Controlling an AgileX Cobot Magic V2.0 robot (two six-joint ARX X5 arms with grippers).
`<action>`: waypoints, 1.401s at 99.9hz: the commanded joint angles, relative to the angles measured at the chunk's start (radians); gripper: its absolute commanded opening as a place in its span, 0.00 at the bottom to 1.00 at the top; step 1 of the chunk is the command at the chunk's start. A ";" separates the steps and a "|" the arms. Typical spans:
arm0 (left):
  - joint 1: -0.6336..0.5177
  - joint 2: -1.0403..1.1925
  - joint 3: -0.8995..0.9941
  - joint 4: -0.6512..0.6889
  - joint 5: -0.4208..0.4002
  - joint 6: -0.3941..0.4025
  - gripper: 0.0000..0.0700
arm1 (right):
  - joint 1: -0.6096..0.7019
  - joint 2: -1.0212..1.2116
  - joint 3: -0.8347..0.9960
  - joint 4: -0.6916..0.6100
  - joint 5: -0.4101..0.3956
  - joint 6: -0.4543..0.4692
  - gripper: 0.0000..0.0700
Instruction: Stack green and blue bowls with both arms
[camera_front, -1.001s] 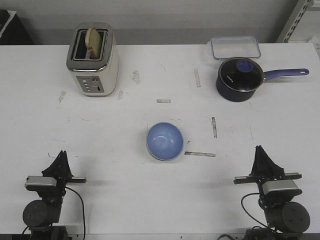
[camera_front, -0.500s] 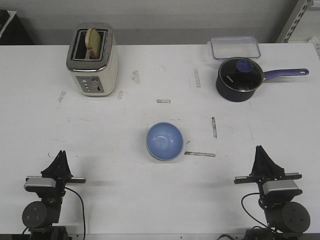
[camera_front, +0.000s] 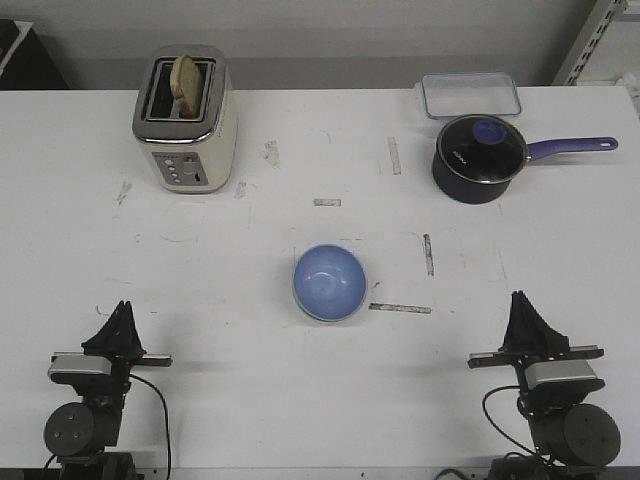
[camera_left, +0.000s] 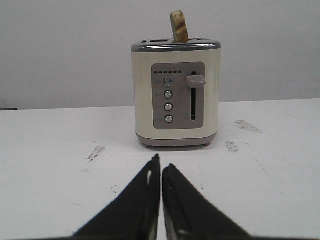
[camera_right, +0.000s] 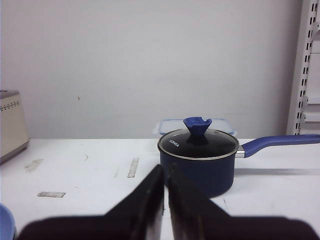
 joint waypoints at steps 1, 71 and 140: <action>0.003 -0.002 -0.021 0.013 -0.002 0.005 0.00 | 0.001 -0.002 0.005 0.011 0.000 0.009 0.00; 0.003 -0.002 -0.021 0.012 -0.002 0.005 0.00 | -0.106 -0.059 -0.188 0.020 -0.064 -0.005 0.00; 0.003 -0.002 -0.021 0.011 -0.001 0.005 0.00 | -0.076 -0.150 -0.316 0.094 0.006 0.003 0.00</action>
